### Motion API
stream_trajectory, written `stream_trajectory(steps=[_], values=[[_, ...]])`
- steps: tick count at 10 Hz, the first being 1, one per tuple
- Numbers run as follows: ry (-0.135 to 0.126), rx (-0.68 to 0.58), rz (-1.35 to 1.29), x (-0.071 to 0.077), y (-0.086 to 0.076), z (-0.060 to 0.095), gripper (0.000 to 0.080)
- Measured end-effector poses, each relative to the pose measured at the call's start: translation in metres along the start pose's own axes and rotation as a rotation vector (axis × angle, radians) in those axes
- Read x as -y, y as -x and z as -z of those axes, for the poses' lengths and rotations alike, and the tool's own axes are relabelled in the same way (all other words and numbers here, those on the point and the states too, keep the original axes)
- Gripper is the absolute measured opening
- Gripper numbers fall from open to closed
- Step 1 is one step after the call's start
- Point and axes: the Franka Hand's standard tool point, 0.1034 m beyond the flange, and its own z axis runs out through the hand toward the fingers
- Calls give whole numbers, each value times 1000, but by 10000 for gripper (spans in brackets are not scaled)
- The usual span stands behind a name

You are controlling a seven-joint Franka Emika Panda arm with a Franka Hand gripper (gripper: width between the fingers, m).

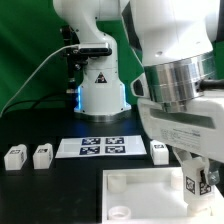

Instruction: Assemble one leg

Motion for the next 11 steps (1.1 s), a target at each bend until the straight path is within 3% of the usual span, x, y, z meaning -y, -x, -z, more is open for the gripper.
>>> stream_trajectory(steps=[2, 3, 4, 7, 8, 11], values=[[2, 1, 24, 0, 1, 0, 301], [2, 1, 63, 0, 1, -1, 482], [2, 1, 70, 0, 1, 0, 594], [61, -31, 639, 4, 6, 6, 646], [45, -36, 736, 6, 6, 7, 646], [64, -34, 1105, 4, 2, 6, 649]])
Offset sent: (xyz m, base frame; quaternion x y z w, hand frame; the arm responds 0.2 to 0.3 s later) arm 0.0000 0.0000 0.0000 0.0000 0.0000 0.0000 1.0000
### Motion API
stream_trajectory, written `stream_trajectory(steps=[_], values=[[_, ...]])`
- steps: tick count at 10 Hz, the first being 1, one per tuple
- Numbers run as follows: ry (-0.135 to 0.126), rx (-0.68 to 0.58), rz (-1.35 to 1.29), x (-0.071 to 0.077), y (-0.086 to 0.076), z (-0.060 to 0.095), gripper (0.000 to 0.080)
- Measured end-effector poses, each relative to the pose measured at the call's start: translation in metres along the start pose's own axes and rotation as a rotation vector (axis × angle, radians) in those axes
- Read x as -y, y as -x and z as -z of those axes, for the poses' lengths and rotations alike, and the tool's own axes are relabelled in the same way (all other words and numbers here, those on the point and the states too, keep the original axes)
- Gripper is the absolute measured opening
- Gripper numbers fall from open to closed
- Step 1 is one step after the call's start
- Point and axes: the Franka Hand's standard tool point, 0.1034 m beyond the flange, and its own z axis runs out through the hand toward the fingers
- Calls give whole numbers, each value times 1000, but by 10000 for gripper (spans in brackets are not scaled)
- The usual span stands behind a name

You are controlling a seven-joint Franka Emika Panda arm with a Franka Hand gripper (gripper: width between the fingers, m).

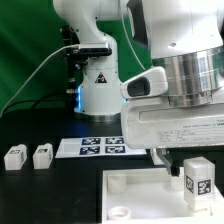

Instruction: Assemble one leg

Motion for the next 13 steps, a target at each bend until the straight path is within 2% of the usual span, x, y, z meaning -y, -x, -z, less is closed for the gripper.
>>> stream_trajectory(steps=[2, 3, 4, 5, 6, 8, 12, 13], values=[[35, -5, 294, 0, -4, 0, 649], [47, -13, 429, 0, -6, -1, 526], [39, -15, 337, 1, -6, -1, 367], [40, -17, 311, 0, -6, -1, 367], [40, -19, 218, -2, -7, -1, 294], [39, -23, -14, -6, -8, -1, 294], [15, -16, -655, -16, -8, -2, 294], [1, 0, -820, -18, -7, -2, 294]])
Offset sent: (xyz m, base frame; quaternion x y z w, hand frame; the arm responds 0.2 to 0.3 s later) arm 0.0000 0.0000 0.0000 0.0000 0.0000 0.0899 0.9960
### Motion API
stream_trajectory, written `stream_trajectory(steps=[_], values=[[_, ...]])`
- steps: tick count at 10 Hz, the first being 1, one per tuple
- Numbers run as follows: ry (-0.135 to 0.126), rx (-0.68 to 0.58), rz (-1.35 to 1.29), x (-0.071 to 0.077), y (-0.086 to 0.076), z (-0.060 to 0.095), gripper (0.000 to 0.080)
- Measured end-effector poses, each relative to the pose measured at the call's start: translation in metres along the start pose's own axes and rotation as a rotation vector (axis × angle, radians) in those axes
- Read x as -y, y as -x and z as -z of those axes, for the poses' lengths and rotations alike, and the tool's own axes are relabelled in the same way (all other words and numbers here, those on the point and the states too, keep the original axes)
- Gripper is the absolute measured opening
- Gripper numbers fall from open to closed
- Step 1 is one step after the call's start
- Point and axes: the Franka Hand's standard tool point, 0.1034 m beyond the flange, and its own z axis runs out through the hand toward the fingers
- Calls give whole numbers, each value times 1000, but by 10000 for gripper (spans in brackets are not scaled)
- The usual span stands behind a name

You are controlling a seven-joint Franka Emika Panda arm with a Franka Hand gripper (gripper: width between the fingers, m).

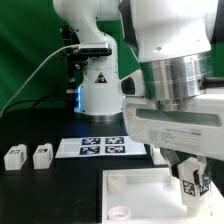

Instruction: Assemble one leg

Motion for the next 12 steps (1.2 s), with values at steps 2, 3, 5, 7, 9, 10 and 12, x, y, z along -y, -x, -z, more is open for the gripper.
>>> stream_trajectory(steps=[2, 3, 5, 7, 9, 10, 12], values=[[-5, 19, -228, -3, 1, 0, 295], [0, 17, -262, -3, 4, 0, 295], [1, 19, -196, -2, 7, -1, 295], [1, 10, -1, -1, 10, -2, 589], [6, -4, 460, 4, 13, 3, 637], [18, -5, 596, 6, 16, 4, 646], [24, -5, 833, 5, 14, 3, 646]])
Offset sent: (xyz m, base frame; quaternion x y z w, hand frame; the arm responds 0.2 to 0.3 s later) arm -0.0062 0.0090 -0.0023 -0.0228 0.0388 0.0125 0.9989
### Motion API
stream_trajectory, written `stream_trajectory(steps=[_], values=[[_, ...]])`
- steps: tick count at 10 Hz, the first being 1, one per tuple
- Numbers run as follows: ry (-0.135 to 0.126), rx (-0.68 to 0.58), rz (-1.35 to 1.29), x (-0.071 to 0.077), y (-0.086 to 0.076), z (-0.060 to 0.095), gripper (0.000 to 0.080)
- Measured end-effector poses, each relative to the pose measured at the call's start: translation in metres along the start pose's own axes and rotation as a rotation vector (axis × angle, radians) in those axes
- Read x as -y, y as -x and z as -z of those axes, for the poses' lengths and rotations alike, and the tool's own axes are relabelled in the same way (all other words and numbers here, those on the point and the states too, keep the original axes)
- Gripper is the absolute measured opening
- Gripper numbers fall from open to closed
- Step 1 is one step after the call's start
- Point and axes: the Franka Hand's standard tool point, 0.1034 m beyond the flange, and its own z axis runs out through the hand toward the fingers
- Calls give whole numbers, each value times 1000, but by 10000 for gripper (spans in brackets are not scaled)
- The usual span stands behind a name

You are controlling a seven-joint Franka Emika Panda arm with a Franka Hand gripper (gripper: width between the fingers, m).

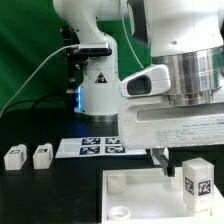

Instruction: Assemble one leg

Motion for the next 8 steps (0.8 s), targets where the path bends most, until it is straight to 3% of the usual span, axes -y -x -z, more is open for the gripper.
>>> stream_trajectory(steps=[1, 2, 3, 4, 5, 6, 7, 8], values=[[8, 1, 121, 1, 0, 0, 649], [38, 3, 304, 8, 1, -1, 649], [50, 16, 409, 16, 5, -3, 649], [49, 26, 429, 17, 5, -4, 649], [49, 25, 424, 15, 4, -4, 526], [48, 24, 377, 16, 4, -4, 526], [50, 21, 291, 14, 4, -4, 375], [51, 19, 222, 14, 3, -4, 314]])
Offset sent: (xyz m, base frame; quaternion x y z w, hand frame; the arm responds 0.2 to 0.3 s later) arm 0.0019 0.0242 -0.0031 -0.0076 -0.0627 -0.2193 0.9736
